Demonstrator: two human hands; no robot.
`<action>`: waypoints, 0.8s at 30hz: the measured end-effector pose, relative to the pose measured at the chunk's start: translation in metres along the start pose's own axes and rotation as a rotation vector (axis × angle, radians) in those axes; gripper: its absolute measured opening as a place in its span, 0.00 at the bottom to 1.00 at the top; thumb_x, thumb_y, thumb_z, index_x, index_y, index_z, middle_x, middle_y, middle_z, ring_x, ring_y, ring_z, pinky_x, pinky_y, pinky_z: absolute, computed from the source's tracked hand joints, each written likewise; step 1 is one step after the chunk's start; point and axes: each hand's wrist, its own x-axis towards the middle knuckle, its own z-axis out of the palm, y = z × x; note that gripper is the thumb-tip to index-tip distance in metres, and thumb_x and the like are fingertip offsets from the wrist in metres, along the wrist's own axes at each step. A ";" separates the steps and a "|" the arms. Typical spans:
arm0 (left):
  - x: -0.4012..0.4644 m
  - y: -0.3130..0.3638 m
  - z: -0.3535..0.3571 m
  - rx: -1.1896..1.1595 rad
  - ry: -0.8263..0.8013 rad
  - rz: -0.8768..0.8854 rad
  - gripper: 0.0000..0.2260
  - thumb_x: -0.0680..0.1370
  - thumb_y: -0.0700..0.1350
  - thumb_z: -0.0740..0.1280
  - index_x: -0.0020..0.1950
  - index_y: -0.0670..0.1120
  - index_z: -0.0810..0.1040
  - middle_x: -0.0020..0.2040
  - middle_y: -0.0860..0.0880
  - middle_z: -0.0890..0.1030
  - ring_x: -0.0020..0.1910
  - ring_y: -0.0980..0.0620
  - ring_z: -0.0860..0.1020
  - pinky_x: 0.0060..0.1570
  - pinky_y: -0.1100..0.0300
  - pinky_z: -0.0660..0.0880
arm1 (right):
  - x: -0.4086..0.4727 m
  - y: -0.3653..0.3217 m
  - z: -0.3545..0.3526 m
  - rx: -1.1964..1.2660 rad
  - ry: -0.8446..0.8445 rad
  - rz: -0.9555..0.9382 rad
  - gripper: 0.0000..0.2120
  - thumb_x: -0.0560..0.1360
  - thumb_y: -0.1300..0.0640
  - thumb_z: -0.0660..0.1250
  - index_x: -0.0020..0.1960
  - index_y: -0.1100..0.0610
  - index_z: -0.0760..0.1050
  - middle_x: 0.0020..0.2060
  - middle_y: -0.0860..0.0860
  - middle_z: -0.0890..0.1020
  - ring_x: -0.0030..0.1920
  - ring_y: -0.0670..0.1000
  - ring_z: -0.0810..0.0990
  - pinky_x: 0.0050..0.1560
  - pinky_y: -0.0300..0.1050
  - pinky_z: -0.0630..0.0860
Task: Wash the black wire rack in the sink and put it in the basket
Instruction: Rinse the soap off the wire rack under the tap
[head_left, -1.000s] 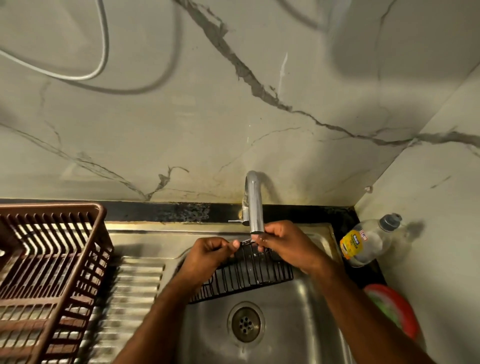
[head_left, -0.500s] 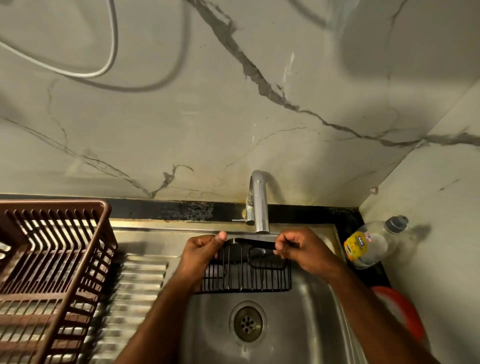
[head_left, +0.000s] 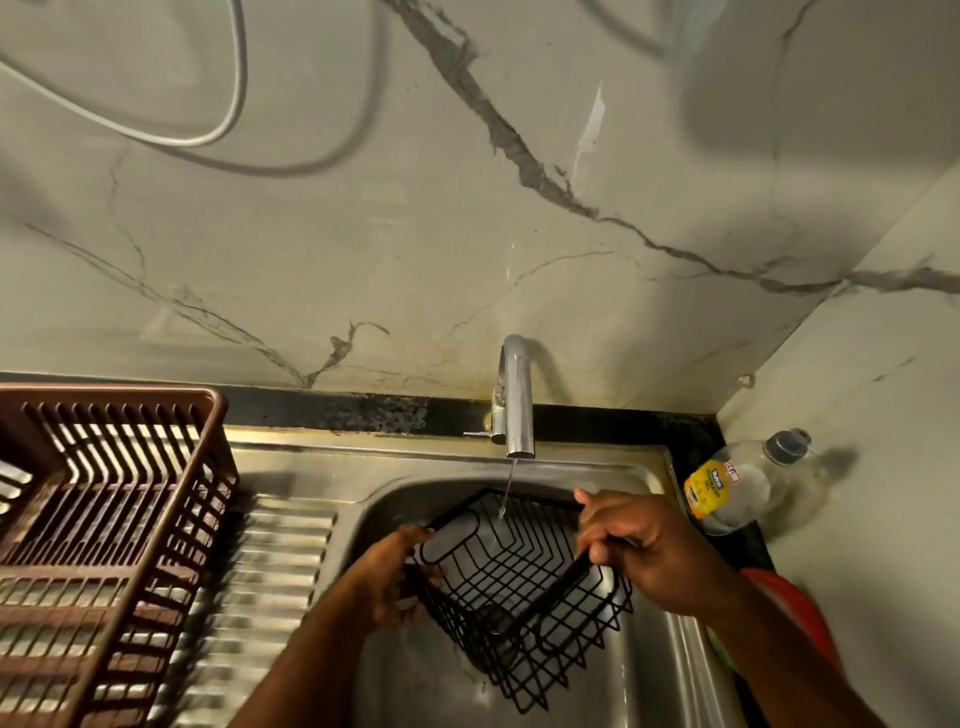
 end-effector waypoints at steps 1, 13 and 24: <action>-0.003 0.002 -0.004 0.048 -0.024 -0.013 0.20 0.77 0.58 0.67 0.63 0.47 0.78 0.52 0.43 0.87 0.52 0.46 0.80 0.45 0.55 0.69 | -0.005 0.002 -0.006 -0.046 -0.010 0.001 0.05 0.77 0.57 0.70 0.45 0.49 0.83 0.39 0.44 0.83 0.42 0.49 0.83 0.73 0.53 0.69; -0.009 -0.002 -0.019 0.452 -0.109 0.148 0.10 0.78 0.47 0.67 0.52 0.49 0.88 0.54 0.46 0.83 0.52 0.47 0.80 0.54 0.49 0.78 | -0.013 0.001 -0.028 -0.642 -0.244 -0.237 0.10 0.71 0.63 0.69 0.42 0.47 0.79 0.43 0.41 0.82 0.53 0.42 0.80 0.58 0.44 0.78; -0.019 -0.011 0.024 0.282 0.110 0.272 0.07 0.84 0.38 0.58 0.49 0.44 0.74 0.54 0.39 0.82 0.45 0.42 0.82 0.37 0.55 0.75 | 0.025 0.035 0.022 -0.814 -0.317 0.537 0.19 0.74 0.62 0.66 0.61 0.47 0.80 0.56 0.47 0.83 0.57 0.50 0.81 0.59 0.45 0.77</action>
